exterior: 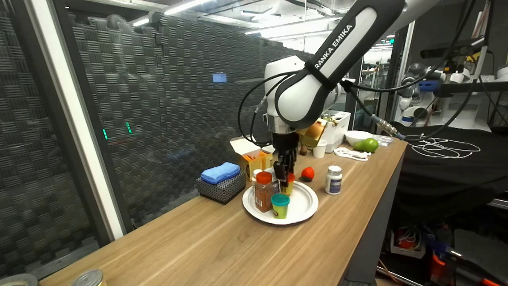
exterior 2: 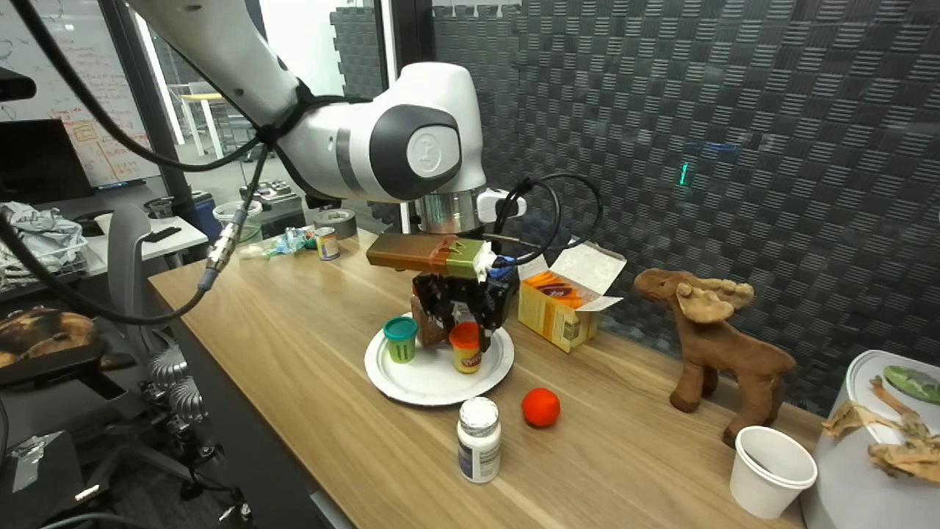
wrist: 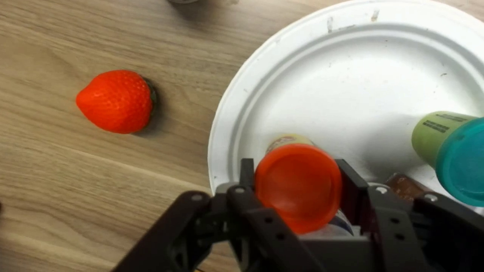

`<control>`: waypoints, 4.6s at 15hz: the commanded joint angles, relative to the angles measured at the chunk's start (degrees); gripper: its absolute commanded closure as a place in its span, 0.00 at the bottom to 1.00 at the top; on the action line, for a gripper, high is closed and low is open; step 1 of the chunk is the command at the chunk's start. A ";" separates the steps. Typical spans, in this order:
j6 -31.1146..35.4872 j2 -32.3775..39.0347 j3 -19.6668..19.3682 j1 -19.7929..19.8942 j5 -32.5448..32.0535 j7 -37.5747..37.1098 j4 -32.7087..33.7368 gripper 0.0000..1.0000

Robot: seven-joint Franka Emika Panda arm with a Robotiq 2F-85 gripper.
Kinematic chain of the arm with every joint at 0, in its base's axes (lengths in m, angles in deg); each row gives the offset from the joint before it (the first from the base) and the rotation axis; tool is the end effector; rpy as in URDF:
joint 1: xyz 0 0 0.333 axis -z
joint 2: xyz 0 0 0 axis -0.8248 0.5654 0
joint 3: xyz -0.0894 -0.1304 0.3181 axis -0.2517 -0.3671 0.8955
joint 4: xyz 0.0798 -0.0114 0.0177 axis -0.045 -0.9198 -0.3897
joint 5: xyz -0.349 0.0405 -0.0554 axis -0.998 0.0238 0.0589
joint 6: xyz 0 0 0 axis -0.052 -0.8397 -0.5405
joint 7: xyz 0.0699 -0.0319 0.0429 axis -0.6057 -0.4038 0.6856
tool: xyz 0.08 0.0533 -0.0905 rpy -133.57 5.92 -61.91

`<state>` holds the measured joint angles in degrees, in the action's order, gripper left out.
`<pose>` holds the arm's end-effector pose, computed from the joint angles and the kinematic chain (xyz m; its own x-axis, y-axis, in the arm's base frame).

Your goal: Put the objects surrounding the plate on to the plate.

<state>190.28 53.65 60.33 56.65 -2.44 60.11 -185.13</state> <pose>0.6115 -0.0233 0.2700 0.9540 0.2979 -0.0335 0.2996 -0.9437 0.1402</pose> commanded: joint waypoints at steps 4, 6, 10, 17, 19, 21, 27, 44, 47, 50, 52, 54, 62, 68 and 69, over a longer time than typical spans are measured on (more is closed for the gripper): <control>2.31 -1.65 -0.12 0.42 0.08 0.75 -1.93 0.06; 4.32 -3.10 -0.08 0.79 0.61 0.57 -3.78 0.00; 9.71 -8.21 -1.17 0.63 1.34 -3.91 -9.41 0.00; -0.18 -23.77 -4.61 0.83 2.51 -20.70 -18.87 0.00; -3.74 -24.78 -4.92 1.44 3.72 -24.41 -18.86 0.00; -5.84 -24.20 -4.93 1.98 5.42 -26.73 -18.32 0.00; -3.92 -16.74 -5.51 2.71 9.28 -32.20 -13.24 0.00; -1.67 -11.99 -8.98 2.55 9.01 -39.82 -13.93 0.00; -0.79 -11.20 -9.38 2.67 9.45 -39.97 -13.57 0.00; -0.57 -11.03 -9.58 2.95 10.21 -39.47 -13.34 0.25; -0.37 -11.22 -9.62 2.89 10.19 -39.32 -13.55 0.29; -0.30 -11.21 -9.61 2.95 10.35 -39.18 -13.59 0.47; -0.73 -14.32 -10.22 2.32 10.66 -41.29 -15.94 0.81; 2.13 -20.76 -9.32 -1.44 0.51 -49.22 -20.66 0.81; 1.68 -20.76 -8.55 -1.96 -0.92 -49.69 -20.08 0.81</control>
<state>190.88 36.46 50.93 56.81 1.10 13.87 -203.25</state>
